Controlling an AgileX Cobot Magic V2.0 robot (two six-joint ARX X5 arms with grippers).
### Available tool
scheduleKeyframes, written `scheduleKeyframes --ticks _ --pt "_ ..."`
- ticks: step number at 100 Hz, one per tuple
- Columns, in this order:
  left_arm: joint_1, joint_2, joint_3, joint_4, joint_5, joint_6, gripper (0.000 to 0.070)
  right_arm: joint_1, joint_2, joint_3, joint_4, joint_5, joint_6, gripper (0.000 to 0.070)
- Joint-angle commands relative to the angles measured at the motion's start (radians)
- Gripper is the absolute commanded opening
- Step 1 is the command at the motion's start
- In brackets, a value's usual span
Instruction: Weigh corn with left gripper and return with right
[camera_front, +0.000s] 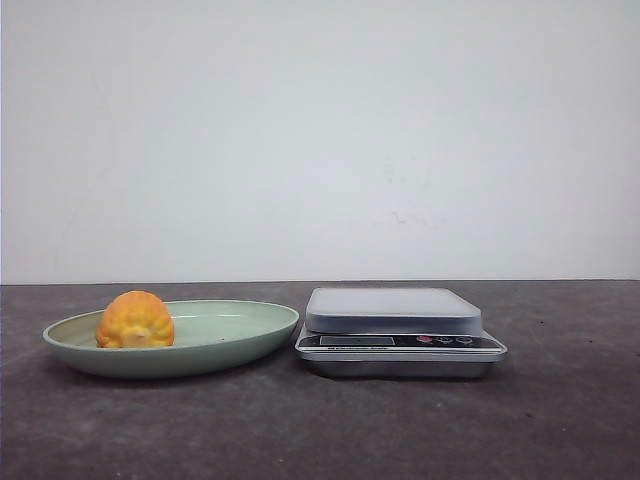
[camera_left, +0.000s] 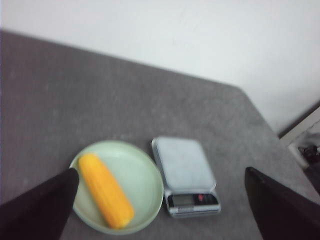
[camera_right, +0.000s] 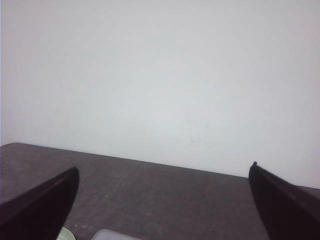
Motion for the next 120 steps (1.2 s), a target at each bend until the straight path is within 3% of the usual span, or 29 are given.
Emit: scheduleKeyframes --ticks 1,41,82,94,120 --pt "0.000 0.041 0.018 -0.022 -0.001 -0.004 0.0632 0.000 0.005 0.019 0.006 -0.001 -0.003 0.0700" --pt "-0.085 0.363 0.018 -0.058 -0.002 -0.026 0.0631 0.000 0.006 0.019 -0.002 -0.001 0.037 0.0700" --pt "-0.311 0.712 0.018 0.125 -0.098 -0.055 0.0632 0.000 0.006 0.019 -0.086 0.000 0.048 0.0700" --pt "-0.330 0.813 0.018 0.143 -0.145 -0.081 0.0633 0.000 0.006 0.019 -0.087 0.000 0.049 0.0700" --pt "-0.330 0.993 0.018 0.149 -0.148 -0.114 0.0632 0.000 0.006 0.019 -0.125 0.000 0.053 0.0700"
